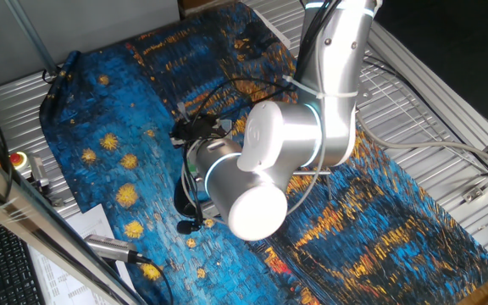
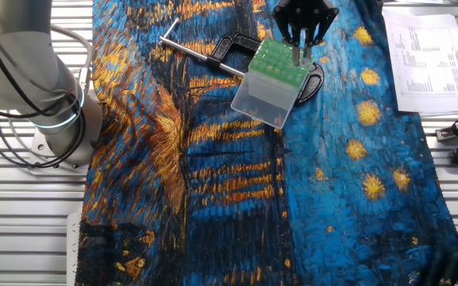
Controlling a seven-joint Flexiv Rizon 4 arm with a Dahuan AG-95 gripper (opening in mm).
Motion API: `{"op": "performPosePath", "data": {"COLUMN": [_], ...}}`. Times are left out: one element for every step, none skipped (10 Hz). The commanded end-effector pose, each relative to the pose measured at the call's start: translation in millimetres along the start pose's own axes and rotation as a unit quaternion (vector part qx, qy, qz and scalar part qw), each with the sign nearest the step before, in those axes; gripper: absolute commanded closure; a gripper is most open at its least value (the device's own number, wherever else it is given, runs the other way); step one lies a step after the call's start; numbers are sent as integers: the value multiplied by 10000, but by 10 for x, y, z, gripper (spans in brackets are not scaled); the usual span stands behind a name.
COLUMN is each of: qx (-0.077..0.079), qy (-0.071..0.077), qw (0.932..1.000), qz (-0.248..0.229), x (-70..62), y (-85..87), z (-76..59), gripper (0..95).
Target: Insert a large pipette tip into the holder for large pipette tips
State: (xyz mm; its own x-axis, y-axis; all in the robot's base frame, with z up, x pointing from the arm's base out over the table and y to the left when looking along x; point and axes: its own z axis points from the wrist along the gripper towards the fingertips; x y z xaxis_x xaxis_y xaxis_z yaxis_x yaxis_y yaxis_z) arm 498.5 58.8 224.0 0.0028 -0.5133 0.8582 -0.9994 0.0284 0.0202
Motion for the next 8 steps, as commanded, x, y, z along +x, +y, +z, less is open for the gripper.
{"op": "performPosePath", "data": {"qx": [59, 113, 122, 124, 111, 99, 79, 69], "qy": [-66, -69, -34, 20, 30, 39, 81, 168], "qw": [10000, 9999, 9999, 9999, 9999, 9999, 9999, 9998], "qz": [-28, -55, -58, -65, -75, -84, -98, -92], "x": [13, 13, 13, 13, 13, 13, 7, -14], "y": [2, 2, 2, 2, 2, 2, 5, 12], "z": [17, 17, 17, 17, 17, 17, 8, -14], "gripper": [950, 950, 950, 950, 950, 950, 950, 950]}}
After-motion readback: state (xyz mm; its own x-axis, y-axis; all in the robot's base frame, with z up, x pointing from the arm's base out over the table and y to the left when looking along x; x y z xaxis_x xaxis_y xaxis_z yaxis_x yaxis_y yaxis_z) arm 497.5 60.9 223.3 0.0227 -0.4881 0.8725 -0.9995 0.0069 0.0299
